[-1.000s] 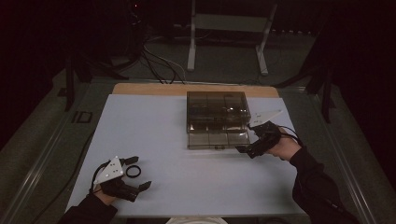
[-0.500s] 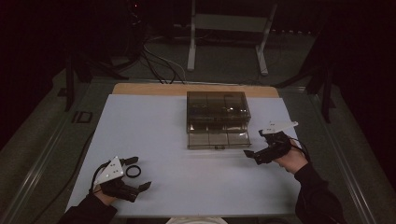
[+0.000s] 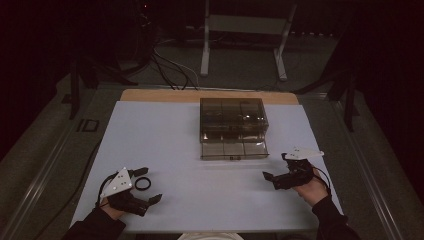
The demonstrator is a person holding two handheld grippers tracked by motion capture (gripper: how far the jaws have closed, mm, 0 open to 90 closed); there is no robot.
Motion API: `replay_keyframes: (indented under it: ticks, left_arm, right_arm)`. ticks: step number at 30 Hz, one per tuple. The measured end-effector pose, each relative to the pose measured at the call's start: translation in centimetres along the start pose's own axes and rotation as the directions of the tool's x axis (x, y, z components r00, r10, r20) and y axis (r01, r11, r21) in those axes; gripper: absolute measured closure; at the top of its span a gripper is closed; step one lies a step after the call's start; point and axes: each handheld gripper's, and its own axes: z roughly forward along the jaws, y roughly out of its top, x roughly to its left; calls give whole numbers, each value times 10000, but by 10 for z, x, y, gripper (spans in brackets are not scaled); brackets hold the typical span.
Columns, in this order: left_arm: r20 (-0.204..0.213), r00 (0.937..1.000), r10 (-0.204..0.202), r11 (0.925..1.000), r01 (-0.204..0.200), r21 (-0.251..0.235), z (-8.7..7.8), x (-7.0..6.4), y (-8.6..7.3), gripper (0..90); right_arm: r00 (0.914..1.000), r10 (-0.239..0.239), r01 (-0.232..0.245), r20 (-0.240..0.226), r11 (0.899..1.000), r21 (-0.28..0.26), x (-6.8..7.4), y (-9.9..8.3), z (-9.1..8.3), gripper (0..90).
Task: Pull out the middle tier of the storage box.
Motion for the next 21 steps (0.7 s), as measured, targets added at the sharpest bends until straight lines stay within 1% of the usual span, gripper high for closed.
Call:
replay_keyframes:
  ticks: [1, 4, 6, 7, 9, 10, 11, 13, 15, 17, 19, 21]
  left_arm:
    - [0, 10000, -10, 10000, 10, -3, 0, 0, 0, 10]
    - [20, 10000, -32, 10000, 32, -84, 0, 0, 0, 10]
    - [9, 10000, 12, 10000, -12, 16, 0, 0, 0, 10]
    - [27, 10000, -11, 10000, 11, 10, 0, 0, 0, 10]
    - [16, 10000, -26, 10000, 26, -38, 0, 0, 1, 10]
    - [50, 10000, -38, 10000, 38, -60, 0, 0, 0, 10]
    - [44, 10000, -14, 10000, 14, 0, 1, 0, 0, 10]
    - [59, 10000, -14, 10000, 14, 36, 0, 1, -1, 10]
    - [46, 10000, -46, 10000, 46, -59, 0, 1, 0, 10]
    - [59, 10000, -32, 10000, 32, 25, 0, 1, -1, 10]
    - [53, 10000, -34, 10000, 34, 8, 0, 1, -1, 10]
    - [45, 10000, -36, 10000, 36, -80, 0, 1, 0, 10]
  right_arm:
    - [9999, 102, -101, 81, 9999, -70, 1, -2, 0, 0]
    - [9995, 185, -180, 243, 9996, -230, 5, -9, 0, 0]
    - [9992, 159, -149, 358, 9995, -268, 8, -13, 0, 0]
    - [9993, 138, -128, 352, 9995, -283, 10, -16, 0, 0]
    - [9981, 201, -175, 580, 9989, -442, 13, -21, 0, 0]
    - [9981, 210, -185, 577, 9988, -446, 14, -23, 0, 0]
    - [9978, 296, -272, 592, 9988, -399, 15, -28, 0, 0]
    - [9960, 597, -565, 659, 9972, -494, 17, -36, 1, 0]
    - [9949, 663, -637, 764, 9973, -361, 16, -43, 3, 0]
    - [9929, 845, -824, 833, 9962, -279, 14, -46, 4, 0]
    - [9931, 911, -889, 743, 9955, -333, 13, -46, 5, 0]
    - [9933, 872, -836, 755, 9952, -501, 13, -45, 5, 0]
